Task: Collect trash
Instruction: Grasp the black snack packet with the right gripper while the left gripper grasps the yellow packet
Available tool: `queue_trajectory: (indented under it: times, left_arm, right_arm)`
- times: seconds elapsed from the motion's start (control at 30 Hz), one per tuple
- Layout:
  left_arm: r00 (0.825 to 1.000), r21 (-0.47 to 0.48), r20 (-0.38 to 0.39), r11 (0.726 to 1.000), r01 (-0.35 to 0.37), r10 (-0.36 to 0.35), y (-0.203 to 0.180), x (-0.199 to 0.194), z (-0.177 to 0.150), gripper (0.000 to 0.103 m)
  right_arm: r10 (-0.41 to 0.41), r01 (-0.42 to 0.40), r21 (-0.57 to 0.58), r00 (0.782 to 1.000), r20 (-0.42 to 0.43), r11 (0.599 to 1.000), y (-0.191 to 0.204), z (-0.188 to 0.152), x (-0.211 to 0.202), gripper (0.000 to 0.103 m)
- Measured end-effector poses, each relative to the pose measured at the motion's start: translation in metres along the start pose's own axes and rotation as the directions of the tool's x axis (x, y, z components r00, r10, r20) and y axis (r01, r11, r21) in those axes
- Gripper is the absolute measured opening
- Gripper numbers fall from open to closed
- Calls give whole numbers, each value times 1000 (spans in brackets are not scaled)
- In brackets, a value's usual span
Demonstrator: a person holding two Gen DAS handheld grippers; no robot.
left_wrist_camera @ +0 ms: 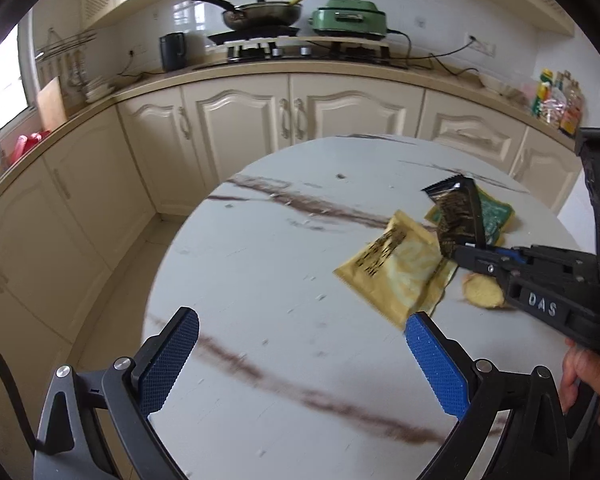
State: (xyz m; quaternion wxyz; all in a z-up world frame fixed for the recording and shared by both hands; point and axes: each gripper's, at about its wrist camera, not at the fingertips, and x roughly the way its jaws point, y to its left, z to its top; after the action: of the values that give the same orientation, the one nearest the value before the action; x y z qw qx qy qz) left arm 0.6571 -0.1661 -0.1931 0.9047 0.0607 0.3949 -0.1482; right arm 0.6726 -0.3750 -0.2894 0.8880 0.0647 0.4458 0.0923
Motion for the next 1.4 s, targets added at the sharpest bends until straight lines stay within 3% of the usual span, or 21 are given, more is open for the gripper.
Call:
queue_trajectory:
  times: [0.13, 0.47, 0.57, 0.7, 0.87, 0.93, 1.1, 1.13, 1.17, 1.23, 1.4]
  left_arm:
    - [997, 49, -34, 996, 73, -71, -17, 23, 14, 102]
    - [982, 151, -165, 982, 113, -87, -56, 88, 35, 99]
    - [979, 156, -158, 976, 150, -125, -61, 95, 36, 94]
    - [979, 164, -144, 972, 170, -147, -59, 95, 38, 77]
    - [978, 176, -139, 968, 178, -154, -52, 86, 37, 68]
    - [969, 161, -140, 961, 225, -204, -50, 78, 35, 42]
    - [972, 167, -129, 962, 217, -197, -50, 67, 35, 28]
    - [968, 143, -122, 961, 235, -218, -47, 64, 34, 12]
    - [966, 130, -122, 961, 244, -228, -44, 61, 34, 5]
    - [957, 102, -138, 957, 272, -257, -36, 62, 33, 5]
    - [954, 75, -132, 957, 279, -268, -22, 59, 35, 3]
  right_arm:
    - [-29, 29, -10, 999, 32, 1000, -1, 1, -9, 9]
    - [-51, 50, 21, 998, 48, 999, -18, -1, -24, 9]
    - [-44, 43, 24, 998, 46, 999, -20, -1, -23, 9]
    - [-38, 37, 25, 999, 38, 999, -21, -1, -21, 9]
    - [-25, 25, 25, 999, 23, 999, -18, -1, -14, 9]
    - [-19, 19, 21, 1000, 11, 1000, -16, -2, -10, 9]
    - [-15, 15, 6, 1000, -7, 1000, -4, -3, -5, 9]
    - [-9, 9, 4, 1000, -9, 1000, -3, -3, -4, 9]
    - [-9, 9, 1, 1000, -11, 1000, -1, -3, -4, 9]
    - [-22, 22, -4, 1000, -8, 1000, 2, -4, -5, 9]
    - [-9, 9, 6, 1000, -9, 1000, 1, -5, -6, 9]
